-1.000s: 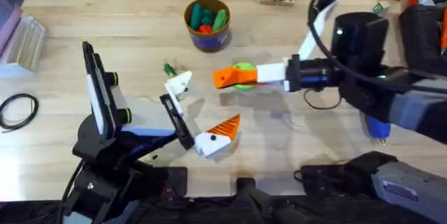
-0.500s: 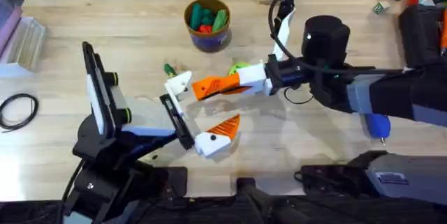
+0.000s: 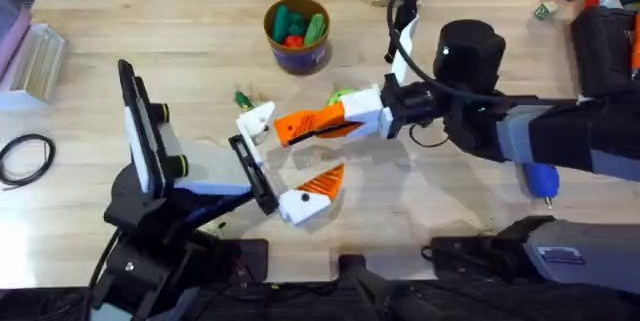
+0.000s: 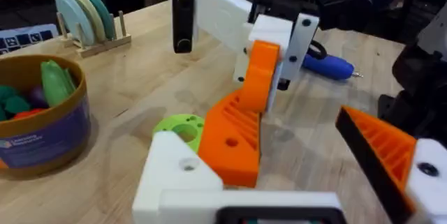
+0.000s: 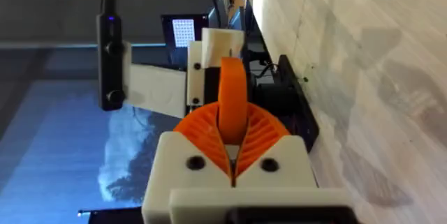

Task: Pick up the gripper from the table and insert it into the empty holder that is missing its gripper. Then pick up a screw, insert it into the mounting hole, and use the screwdriver to tighten it. Finally, clean up the table by picking up the vegetable and placing it into the bucket.

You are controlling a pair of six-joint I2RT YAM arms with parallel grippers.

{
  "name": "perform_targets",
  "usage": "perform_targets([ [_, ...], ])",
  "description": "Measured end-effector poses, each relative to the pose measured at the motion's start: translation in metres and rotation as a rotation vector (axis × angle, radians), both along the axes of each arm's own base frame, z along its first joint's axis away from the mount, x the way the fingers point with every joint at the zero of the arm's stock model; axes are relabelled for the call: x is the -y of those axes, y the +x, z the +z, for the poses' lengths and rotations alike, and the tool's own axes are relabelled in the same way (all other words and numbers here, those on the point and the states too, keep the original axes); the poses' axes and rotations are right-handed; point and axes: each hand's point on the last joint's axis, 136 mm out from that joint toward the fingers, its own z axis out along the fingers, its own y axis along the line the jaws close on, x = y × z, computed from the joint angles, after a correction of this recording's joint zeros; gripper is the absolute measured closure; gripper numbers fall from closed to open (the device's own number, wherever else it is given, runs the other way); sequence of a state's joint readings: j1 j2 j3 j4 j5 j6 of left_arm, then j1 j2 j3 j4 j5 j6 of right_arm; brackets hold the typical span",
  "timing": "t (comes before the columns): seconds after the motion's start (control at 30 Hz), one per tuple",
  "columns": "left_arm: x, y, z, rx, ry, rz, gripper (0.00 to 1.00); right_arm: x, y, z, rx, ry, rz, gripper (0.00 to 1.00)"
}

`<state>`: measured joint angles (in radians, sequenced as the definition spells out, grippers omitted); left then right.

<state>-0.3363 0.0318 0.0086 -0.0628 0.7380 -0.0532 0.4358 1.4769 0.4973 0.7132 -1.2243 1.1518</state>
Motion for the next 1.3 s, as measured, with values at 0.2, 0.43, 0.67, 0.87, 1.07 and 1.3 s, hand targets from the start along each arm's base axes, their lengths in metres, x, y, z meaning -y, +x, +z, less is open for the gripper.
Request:
perform_targets([
  [0.2, 0.0, 0.0, 0.0, 0.0, 0.0, 0.0, 0.014, -0.001, 0.0, 0.008, 0.006, 0.022, 0.006, 0.992],
  [0.43, 0.0, 0.0, 0.0, 0.0, 0.0, 0.001, 0.015, -0.004, 0.003, 0.006, -0.01, 0.01, -0.015, 0.992],
  [0.67, -0.003, 0.005, 0.0, -0.01, -0.003, 0.033, 0.015, -0.011, 0.003, 0.0, -0.005, 0.016, 0.0, 0.992],
  [0.87, -0.005, 0.008, 0.0, -0.01, -0.004, 0.052, 0.016, -0.017, 0.006, 0.005, 0.003, 0.02, 0.007, 0.992],
  [1.07, -0.005, 0.008, 0.0, -0.008, -0.002, 0.051, 0.015, -0.021, 0.011, 0.005, -0.009, 0.011, -0.014, 0.992],
  [1.3, -0.006, 0.009, -0.001, -0.01, -0.002, 0.06, 0.015, -0.023, 0.015, 0.003, -0.008, 0.002, -0.044, 0.993],
])
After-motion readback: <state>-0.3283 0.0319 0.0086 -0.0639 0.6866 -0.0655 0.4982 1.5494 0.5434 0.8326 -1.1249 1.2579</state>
